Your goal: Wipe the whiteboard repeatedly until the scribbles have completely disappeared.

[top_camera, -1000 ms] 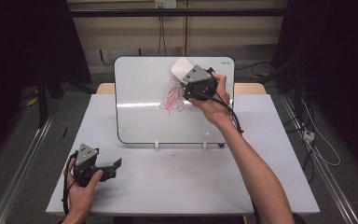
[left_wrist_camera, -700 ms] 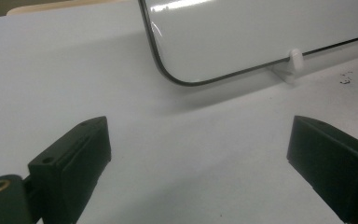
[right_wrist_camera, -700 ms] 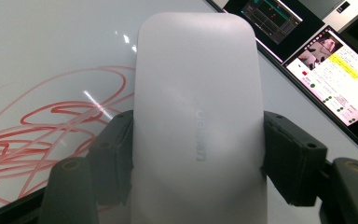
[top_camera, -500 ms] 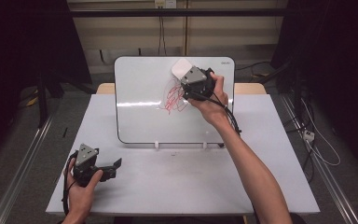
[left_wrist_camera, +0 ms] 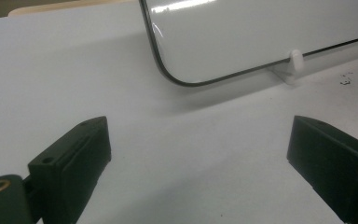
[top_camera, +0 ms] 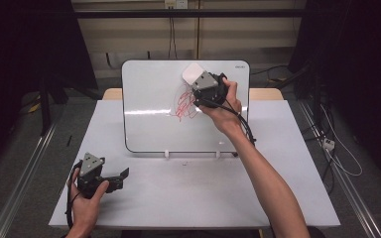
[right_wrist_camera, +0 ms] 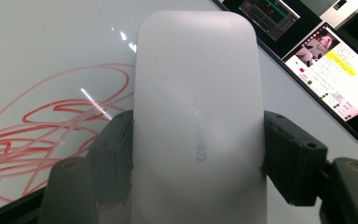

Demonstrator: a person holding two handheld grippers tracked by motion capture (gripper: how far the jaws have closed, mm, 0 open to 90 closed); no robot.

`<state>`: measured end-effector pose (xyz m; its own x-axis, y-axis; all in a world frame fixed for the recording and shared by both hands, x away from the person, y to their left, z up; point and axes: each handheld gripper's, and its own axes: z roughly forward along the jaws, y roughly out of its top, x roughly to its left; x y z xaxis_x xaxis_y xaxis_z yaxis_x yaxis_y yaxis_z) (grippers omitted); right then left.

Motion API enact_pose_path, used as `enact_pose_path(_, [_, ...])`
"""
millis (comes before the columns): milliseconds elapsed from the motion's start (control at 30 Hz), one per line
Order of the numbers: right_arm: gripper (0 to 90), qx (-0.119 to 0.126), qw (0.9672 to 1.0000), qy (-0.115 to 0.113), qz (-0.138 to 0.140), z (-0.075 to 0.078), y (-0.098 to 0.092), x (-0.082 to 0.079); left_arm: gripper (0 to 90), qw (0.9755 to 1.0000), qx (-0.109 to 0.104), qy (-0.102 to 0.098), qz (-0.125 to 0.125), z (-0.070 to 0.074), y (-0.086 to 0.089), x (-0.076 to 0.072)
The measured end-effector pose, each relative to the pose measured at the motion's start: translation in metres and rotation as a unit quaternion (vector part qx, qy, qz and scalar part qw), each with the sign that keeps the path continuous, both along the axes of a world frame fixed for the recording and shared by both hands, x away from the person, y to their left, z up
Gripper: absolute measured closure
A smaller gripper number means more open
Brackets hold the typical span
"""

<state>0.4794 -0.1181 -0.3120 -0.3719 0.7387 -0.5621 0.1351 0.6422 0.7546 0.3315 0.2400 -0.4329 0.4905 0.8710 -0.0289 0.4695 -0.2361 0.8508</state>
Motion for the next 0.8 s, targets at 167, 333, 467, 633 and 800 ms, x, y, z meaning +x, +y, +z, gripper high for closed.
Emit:
enact_pose_path(167, [31.9, -0.002, 1.0000, 0.001, 0.002, -0.002, 0.002, -0.001, 6.0, 1.0000, 0.003, -0.001, -0.001, 0.000, 0.000, 0.000])
enact_pose_path(333, [31.9, -0.003, 1.0000, 0.004, 0.005, -0.005, 0.005, -0.003, 6.0, 1.0000, 0.001, 0.000, 0.000, 0.000, 0.000, 0.000])
enact_pose_path(467, [31.9, -0.006, 0.9999, 0.006, 0.010, -0.008, 0.008, -0.005, 6.0, 1.0000, 0.002, -0.001, 0.000, 0.000, 0.000, 0.000])
enact_pose_path(633, [31.9, -0.012, 0.9997, 0.008, 0.018, -0.014, 0.013, -0.009, 6.0, 1.0000, 0.004, -0.001, -0.001, 0.000, 0.000, 0.000])
enact_pose_path(800, [31.9, -0.019, 0.9994, 0.010, 0.026, -0.019, 0.018, -0.013, 6.0, 1.0000, 0.003, -0.001, 0.000, 0.000, 0.000, 0.000])
